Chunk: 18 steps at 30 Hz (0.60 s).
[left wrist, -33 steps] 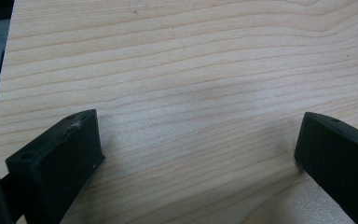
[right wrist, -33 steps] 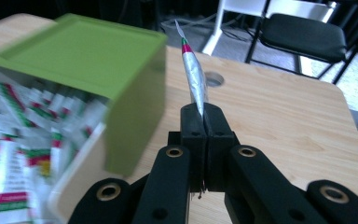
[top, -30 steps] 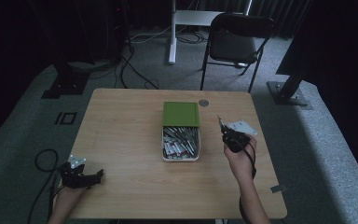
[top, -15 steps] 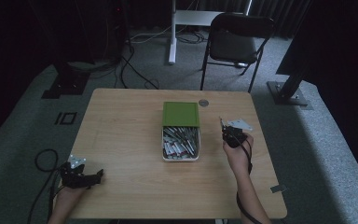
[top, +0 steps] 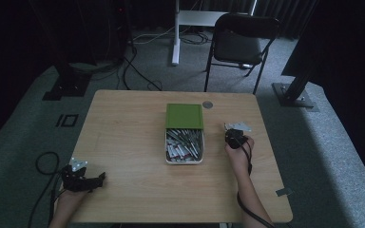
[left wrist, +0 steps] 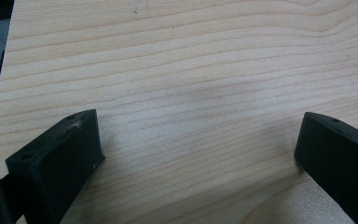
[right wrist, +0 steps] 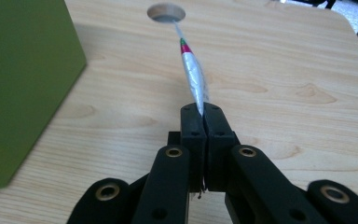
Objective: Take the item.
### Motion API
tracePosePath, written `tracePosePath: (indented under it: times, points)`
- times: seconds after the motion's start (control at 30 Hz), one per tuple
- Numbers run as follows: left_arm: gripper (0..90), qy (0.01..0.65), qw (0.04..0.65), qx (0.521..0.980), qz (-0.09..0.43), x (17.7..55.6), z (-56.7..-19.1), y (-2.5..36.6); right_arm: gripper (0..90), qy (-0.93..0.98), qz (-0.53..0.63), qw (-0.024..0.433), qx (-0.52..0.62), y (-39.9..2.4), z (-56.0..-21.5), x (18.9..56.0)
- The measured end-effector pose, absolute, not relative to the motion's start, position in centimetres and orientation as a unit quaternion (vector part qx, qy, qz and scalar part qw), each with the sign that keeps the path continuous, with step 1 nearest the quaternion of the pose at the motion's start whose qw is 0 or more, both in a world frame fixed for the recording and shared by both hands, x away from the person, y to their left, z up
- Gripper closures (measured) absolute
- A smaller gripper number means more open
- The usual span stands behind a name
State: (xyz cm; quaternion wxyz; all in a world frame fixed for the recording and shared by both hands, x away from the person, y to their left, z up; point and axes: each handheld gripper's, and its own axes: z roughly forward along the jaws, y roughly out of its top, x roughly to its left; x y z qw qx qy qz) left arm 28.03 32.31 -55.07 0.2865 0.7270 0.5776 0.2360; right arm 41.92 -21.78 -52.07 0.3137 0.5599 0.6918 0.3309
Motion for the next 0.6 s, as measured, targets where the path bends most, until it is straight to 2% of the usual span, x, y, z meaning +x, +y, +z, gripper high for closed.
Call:
tracePosePath:
  times: [0.2,0.37,0.6]
  points:
    - [1.4,0.578,0.287,0.727,0.236,28.0,-55.1,32.3,88.8,0.694,0.328,0.307,0.563,-21.4,-52.3,42.2]
    - [1.4,0.578,0.286,0.727,0.236,28.0,-55.1,32.3,86.9,0.700,0.334,0.284,0.564,-21.1,-52.7,42.2]
    - [1.4,0.578,0.286,0.727,0.236,28.0,-55.1,32.3,77.7,0.709,0.350,0.244,0.562,-20.6,-53.5,42.0]
